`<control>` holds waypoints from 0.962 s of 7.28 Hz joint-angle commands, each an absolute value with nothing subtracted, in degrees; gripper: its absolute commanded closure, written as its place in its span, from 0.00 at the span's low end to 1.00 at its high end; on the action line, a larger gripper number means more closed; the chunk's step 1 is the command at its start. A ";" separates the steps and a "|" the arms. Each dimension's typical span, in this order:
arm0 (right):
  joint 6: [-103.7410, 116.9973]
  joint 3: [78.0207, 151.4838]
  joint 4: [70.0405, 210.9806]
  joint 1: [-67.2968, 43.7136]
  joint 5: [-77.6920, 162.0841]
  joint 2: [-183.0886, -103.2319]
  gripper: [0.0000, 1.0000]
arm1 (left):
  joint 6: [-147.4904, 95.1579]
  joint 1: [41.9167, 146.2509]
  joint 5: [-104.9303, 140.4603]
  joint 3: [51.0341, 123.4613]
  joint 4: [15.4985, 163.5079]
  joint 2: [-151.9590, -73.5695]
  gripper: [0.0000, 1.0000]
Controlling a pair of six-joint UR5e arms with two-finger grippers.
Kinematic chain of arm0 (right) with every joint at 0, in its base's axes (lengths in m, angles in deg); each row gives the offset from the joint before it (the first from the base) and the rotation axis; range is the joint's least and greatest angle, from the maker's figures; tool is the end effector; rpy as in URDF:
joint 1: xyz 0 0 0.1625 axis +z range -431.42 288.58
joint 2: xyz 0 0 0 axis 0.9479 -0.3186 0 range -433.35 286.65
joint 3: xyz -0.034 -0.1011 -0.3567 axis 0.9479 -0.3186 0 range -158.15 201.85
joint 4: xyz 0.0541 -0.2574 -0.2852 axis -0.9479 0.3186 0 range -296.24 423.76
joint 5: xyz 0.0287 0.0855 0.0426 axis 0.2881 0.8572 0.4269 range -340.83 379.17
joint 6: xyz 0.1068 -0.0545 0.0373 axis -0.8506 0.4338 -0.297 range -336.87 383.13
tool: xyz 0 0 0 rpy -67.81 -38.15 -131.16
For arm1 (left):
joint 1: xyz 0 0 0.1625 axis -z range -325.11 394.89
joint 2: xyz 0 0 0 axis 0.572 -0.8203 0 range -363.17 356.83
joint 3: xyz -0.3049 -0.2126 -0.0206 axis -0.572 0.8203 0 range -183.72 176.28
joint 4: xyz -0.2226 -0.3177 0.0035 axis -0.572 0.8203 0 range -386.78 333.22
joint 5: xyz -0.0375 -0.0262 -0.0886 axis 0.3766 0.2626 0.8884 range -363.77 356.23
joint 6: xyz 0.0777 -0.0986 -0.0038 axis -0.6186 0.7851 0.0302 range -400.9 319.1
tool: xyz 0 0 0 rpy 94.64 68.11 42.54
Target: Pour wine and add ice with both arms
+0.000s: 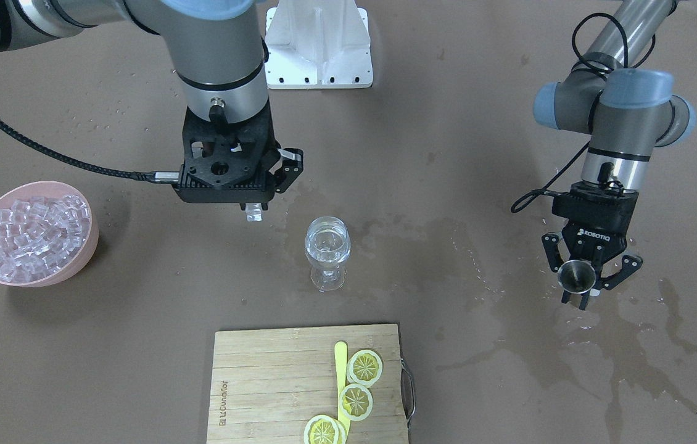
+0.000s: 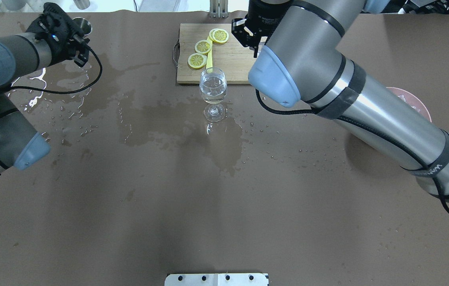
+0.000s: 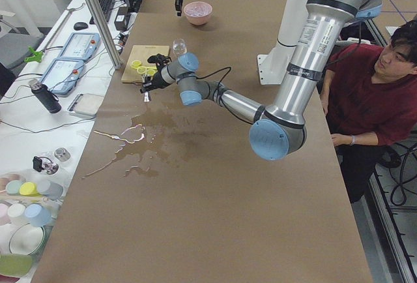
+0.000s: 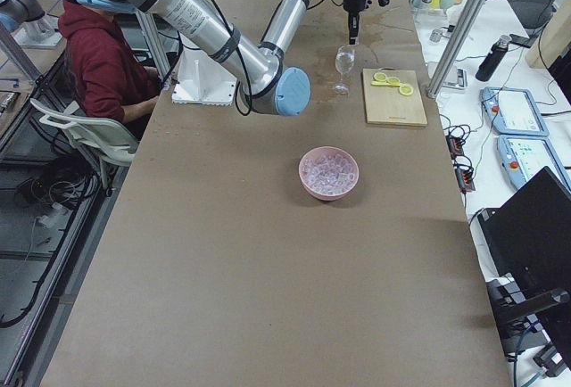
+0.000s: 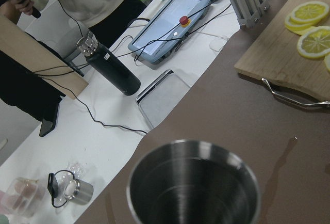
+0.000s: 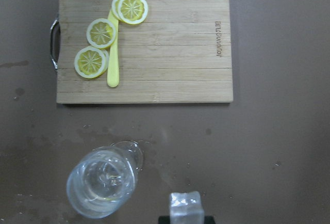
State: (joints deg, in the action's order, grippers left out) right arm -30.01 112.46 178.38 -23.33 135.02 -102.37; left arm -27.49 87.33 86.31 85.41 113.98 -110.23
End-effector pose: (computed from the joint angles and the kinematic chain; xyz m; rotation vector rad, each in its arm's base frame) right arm -0.3734 -0.5336 0.0529 0.1072 -0.7611 0.0408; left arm 0.2686 -0.5677 0.3742 1.0615 0.5072 0.3729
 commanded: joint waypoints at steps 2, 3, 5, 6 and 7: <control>-30.83 105.71 169.88 -27.99 133.09 -99.46 0.97 | -14.92 89.73 87.99 84.00 117.45 -104.86 1.00; -30.75 105.43 169.33 -28.79 132.91 -99.72 0.97 | -9.14 89.73 87.90 83.04 121.72 -103.12 1.00; -30.40 104.47 168.62 -28.80 132.90 -99.81 0.97 | -2.34 89.38 87.73 68.43 145.28 -103.01 1.00; -30.48 103.59 166.88 -28.80 132.90 -99.81 0.97 | -1.96 89.38 87.46 66.87 148.45 -102.84 1.00; -30.31 103.41 166.69 -28.80 132.90 -99.98 0.97 | -1.87 89.12 84.33 66.68 148.74 -102.84 1.00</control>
